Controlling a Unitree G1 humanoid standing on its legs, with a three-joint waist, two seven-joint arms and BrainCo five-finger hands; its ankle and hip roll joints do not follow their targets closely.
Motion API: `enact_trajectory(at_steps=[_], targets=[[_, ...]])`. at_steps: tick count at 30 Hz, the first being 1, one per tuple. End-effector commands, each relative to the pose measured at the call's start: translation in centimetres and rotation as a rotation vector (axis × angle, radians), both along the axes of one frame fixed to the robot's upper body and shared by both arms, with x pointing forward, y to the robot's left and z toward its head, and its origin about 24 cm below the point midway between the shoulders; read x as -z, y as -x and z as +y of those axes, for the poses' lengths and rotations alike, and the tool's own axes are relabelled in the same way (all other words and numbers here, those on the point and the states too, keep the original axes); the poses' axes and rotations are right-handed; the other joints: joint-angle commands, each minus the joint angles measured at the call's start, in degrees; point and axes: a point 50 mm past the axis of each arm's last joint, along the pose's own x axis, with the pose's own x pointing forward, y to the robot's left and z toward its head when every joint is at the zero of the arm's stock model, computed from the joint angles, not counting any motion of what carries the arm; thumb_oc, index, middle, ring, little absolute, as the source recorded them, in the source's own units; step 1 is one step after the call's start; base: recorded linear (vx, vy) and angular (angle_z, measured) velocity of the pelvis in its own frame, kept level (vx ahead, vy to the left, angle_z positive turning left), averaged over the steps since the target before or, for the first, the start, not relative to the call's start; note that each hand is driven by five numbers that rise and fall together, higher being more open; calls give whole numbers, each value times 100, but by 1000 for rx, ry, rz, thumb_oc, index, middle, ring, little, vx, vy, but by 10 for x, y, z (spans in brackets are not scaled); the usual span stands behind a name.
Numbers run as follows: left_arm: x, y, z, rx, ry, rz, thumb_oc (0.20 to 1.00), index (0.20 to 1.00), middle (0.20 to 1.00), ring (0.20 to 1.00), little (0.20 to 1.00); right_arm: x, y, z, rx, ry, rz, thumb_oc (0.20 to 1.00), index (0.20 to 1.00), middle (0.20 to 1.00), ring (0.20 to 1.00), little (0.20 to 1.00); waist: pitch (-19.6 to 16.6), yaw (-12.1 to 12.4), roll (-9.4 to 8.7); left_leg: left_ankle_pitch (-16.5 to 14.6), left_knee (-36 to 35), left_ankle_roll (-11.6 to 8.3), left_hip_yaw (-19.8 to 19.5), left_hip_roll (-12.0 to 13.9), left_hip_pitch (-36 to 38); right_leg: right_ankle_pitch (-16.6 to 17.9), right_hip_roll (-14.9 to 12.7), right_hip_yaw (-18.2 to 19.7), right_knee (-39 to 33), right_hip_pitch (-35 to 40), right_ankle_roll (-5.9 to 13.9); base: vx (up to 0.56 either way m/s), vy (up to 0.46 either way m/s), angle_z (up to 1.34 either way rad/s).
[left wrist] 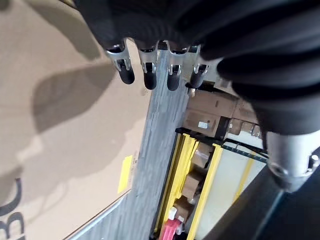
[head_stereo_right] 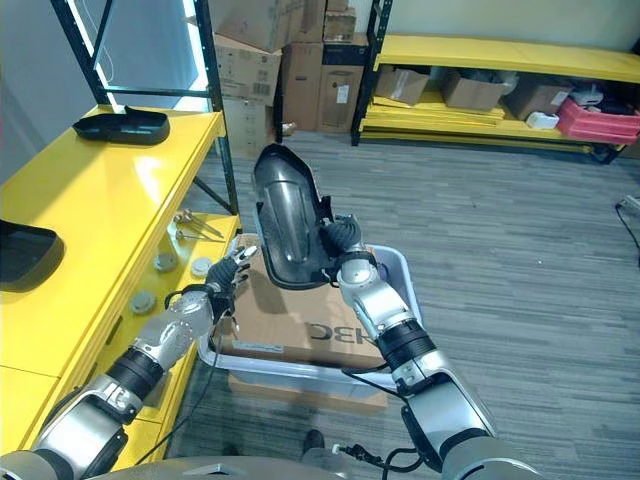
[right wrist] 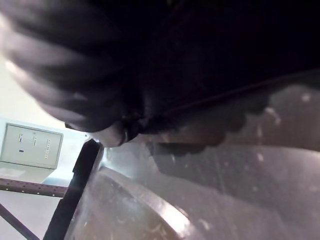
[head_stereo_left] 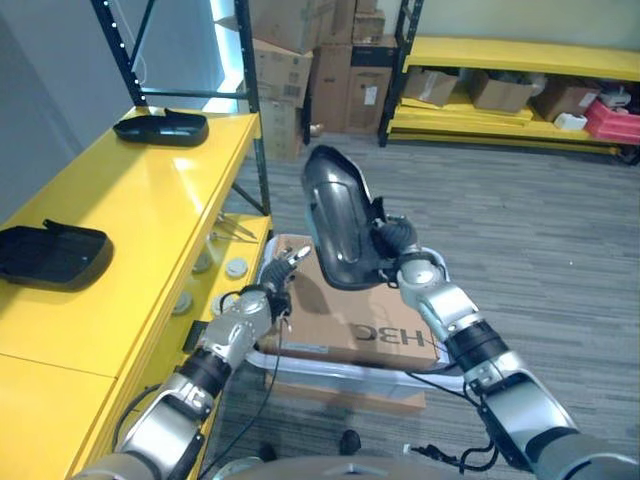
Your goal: Move parts from the plastic box to the shelf.
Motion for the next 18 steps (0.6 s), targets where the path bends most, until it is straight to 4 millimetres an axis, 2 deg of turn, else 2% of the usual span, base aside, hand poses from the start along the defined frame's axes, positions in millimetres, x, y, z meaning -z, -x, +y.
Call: enact_trajectory(at_steps=[1,5,9,14,18], targets=[[-49,-19,-9,-117,170,-204,1000,1000,1000,1000,1000,-28,-5,-4,7,29,-166,200,200,200,200,200,-218,180,-45,-348,242,-76,-5,155,-13,-80,-170,-260,-20,101,408,0,0,0],[-61,-20,4,-210,241,-239,1000,1000,1000,1000,1000,-25,-2,-12,44,33,-161,200,200,200,200,200,-206,218,-57,-349,250,-85,-48,148,-20,-83,-176,-293,-18,120,410,0,0,0],[-68,-17,10,-188,258,-267,1000,1000,1000,1000,1000,-26,1,-25,75,31,-162,200,200,200,200,200,-188,244,-68,-348,235,-87,-89,148,-24,-86,-176,-323,-19,126,414,5,-3,3],[-66,-11,0,-52,209,-271,1000,1000,1000,1000,1000,-26,2,-30,83,20,-163,200,200,200,200,200,-163,257,-58,-349,223,-77,-92,163,-28,-90,-178,-347,-14,120,420,0,0,0],[-59,-9,-10,54,60,-259,1000,1000,1000,1000,1000,-28,-1,-26,72,16,-171,200,200,200,200,200,-154,254,-35,-346,215,-74,-73,179,-26,-96,-168,-331,-13,116,421,0,0,0]])
